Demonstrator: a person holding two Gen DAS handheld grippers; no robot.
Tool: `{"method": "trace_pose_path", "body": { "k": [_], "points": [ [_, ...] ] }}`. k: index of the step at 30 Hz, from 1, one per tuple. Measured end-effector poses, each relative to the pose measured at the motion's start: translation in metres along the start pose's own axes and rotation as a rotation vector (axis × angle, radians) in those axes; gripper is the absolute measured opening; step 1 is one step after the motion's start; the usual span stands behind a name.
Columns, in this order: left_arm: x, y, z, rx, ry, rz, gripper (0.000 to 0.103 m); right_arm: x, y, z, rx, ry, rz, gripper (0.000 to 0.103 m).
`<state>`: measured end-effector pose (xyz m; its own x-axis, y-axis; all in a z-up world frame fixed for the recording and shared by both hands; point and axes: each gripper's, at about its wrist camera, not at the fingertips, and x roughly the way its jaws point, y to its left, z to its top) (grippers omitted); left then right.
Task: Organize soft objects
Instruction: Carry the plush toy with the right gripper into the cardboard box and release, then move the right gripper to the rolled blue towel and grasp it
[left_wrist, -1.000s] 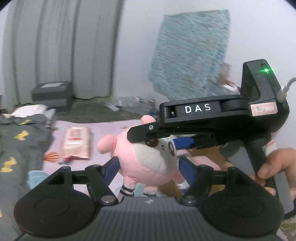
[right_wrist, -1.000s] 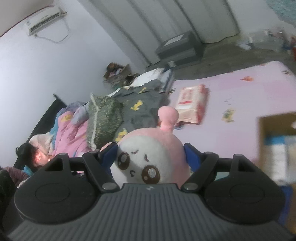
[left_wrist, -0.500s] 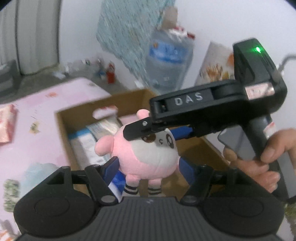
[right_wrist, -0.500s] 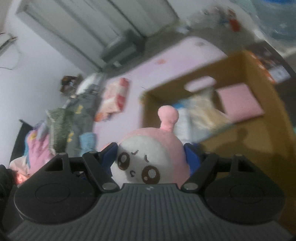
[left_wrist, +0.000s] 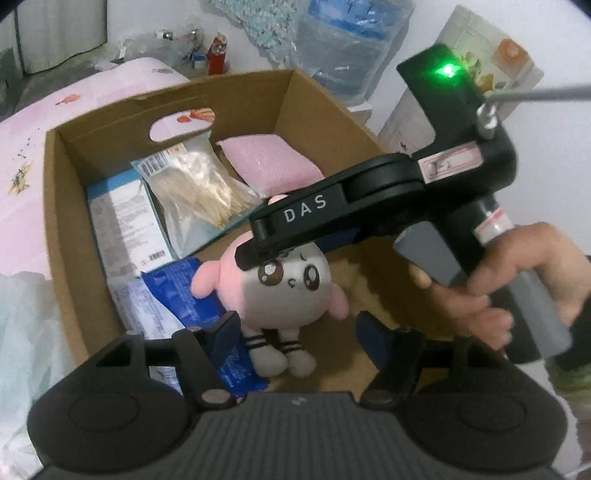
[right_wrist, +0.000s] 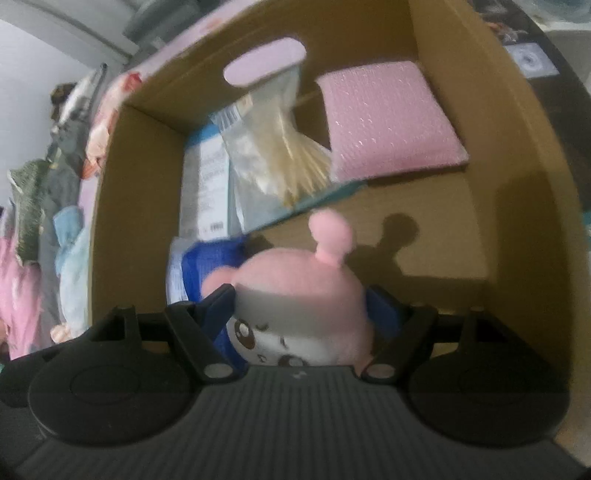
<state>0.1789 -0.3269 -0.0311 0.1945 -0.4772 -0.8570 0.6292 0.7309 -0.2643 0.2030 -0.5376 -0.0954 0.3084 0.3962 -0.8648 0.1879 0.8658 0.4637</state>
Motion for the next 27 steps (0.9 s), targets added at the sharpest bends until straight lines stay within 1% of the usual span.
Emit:
{"method": "trace_pose_path", "body": {
  "k": [3, 6, 11, 14, 18, 20, 22, 24, 25, 27],
  "points": [
    [-0.016, 0.004, -0.004, 0.02, -0.019, 0.001, 0.073, 0.001, 0.004, 0.003, -0.023, -0.021, 0.012, 0.077],
    [-0.035, 0.006, -0.005, 0.047, -0.042, 0.015, 0.075, 0.004, 0.013, 0.006, -0.057, -0.034, -0.007, 0.078],
    [-0.067, 0.012, -0.014, 0.075, -0.112, 0.036, 0.081, -0.004, 0.015, 0.008, -0.046, -0.036, -0.026, 0.08],
    [-0.083, 0.018, -0.023, 0.075, -0.153, 0.043, 0.083, -0.018, 0.018, 0.004, -0.037, -0.075, -0.02, 0.08],
    [-0.1, 0.024, -0.038, 0.076, -0.191, 0.103, 0.083, -0.047, 0.03, -0.001, -0.054, -0.154, -0.007, 0.081],
    [-0.111, 0.03, -0.048, 0.067, -0.211, 0.116, 0.084, -0.063, 0.038, -0.004, -0.051, -0.198, 0.035, 0.081],
    [-0.119, 0.039, -0.058, 0.056, -0.236, 0.133, 0.087, -0.075, 0.046, -0.005, -0.045, -0.222, 0.091, 0.082],
    [-0.127, 0.05, -0.068, 0.041, -0.26, 0.169, 0.088, -0.08, 0.055, -0.004, -0.025, -0.227, 0.152, 0.083],
    [-0.13, 0.056, -0.073, 0.033, -0.27, 0.192, 0.089, -0.081, 0.063, -0.002, -0.01, -0.219, 0.192, 0.083],
    [-0.138, 0.072, -0.085, 0.002, -0.286, 0.243, 0.089, -0.078, 0.079, 0.0, -0.002, -0.202, 0.244, 0.083]
  ]
}}
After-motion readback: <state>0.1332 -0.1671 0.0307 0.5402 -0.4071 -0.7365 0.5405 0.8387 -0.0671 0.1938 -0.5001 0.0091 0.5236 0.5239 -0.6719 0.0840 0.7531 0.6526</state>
